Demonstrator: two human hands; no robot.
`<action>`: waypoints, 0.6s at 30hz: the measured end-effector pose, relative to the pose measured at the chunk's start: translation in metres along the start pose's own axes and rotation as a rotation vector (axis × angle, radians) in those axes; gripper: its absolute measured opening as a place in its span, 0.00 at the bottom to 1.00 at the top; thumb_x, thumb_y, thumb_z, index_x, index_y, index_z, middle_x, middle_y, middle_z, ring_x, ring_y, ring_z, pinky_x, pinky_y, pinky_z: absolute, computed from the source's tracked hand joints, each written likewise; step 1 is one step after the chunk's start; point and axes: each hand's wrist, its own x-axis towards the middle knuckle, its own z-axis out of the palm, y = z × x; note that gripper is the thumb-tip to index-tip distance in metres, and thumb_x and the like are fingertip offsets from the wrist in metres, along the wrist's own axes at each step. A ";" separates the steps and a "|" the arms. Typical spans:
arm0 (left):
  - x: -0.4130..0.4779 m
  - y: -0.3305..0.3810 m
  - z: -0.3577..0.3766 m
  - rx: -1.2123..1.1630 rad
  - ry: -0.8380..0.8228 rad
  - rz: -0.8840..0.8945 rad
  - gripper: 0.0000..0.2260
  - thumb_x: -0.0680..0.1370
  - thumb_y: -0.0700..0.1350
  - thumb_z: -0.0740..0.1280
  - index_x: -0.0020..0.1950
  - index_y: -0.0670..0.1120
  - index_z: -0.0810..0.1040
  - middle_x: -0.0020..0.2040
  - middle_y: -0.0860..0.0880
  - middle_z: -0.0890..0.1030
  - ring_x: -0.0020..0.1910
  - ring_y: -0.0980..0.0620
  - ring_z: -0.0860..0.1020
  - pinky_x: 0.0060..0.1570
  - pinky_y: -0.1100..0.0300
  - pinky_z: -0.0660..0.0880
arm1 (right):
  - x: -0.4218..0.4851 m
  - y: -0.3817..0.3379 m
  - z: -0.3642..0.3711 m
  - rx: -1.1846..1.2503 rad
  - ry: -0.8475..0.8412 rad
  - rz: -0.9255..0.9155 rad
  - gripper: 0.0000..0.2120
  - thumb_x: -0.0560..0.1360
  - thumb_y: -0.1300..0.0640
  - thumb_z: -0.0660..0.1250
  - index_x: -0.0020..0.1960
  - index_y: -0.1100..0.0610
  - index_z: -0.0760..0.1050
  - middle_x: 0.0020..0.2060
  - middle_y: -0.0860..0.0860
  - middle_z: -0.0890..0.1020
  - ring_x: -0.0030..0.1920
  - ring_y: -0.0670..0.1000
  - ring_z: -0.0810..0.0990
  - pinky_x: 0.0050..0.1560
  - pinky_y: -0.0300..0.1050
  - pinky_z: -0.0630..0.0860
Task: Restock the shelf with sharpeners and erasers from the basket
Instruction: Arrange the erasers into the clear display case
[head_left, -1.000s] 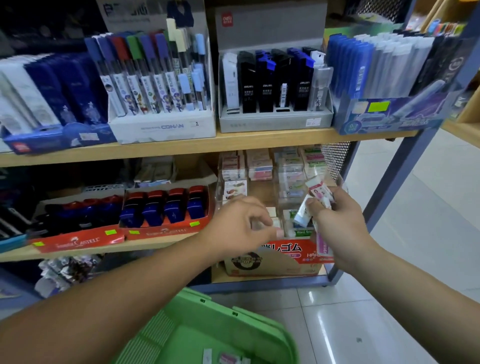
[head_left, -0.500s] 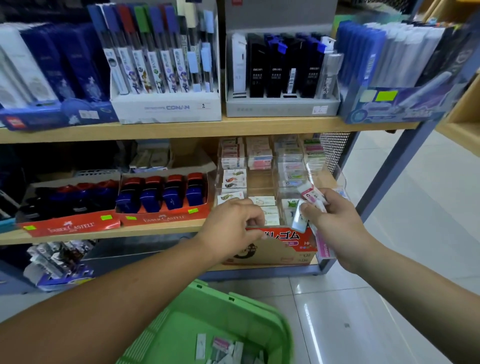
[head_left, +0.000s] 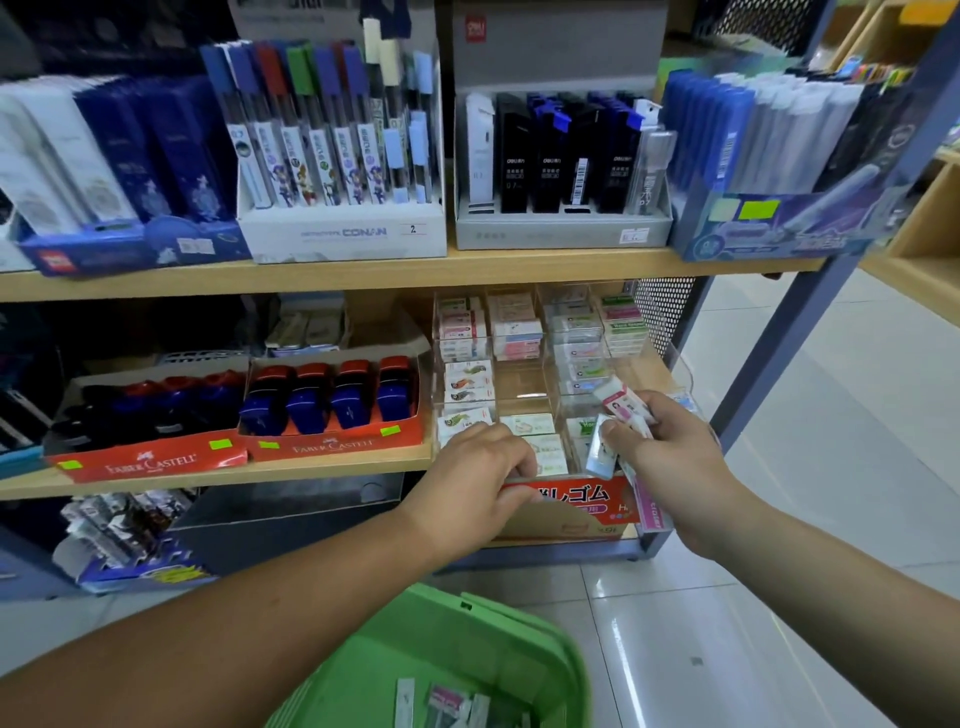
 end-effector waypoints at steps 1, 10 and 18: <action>0.000 0.000 -0.001 -0.004 -0.004 -0.012 0.08 0.77 0.52 0.75 0.49 0.51 0.80 0.45 0.58 0.76 0.47 0.59 0.69 0.46 0.72 0.63 | -0.001 -0.001 0.000 0.005 -0.001 0.003 0.05 0.83 0.53 0.68 0.56 0.43 0.77 0.48 0.45 0.85 0.47 0.52 0.87 0.42 0.50 0.85; 0.007 0.036 -0.037 -0.651 -0.049 -0.268 0.24 0.70 0.53 0.82 0.62 0.53 0.78 0.49 0.53 0.83 0.47 0.56 0.82 0.48 0.60 0.81 | -0.013 -0.016 0.012 0.142 -0.149 0.015 0.06 0.83 0.56 0.68 0.59 0.50 0.81 0.49 0.57 0.88 0.51 0.61 0.87 0.48 0.59 0.85; 0.013 0.034 -0.036 -0.804 -0.023 -0.304 0.19 0.75 0.40 0.78 0.61 0.54 0.79 0.44 0.45 0.86 0.41 0.47 0.85 0.41 0.57 0.82 | -0.011 -0.022 0.020 0.173 -0.158 -0.017 0.07 0.84 0.56 0.66 0.60 0.53 0.81 0.51 0.59 0.87 0.52 0.66 0.86 0.53 0.72 0.81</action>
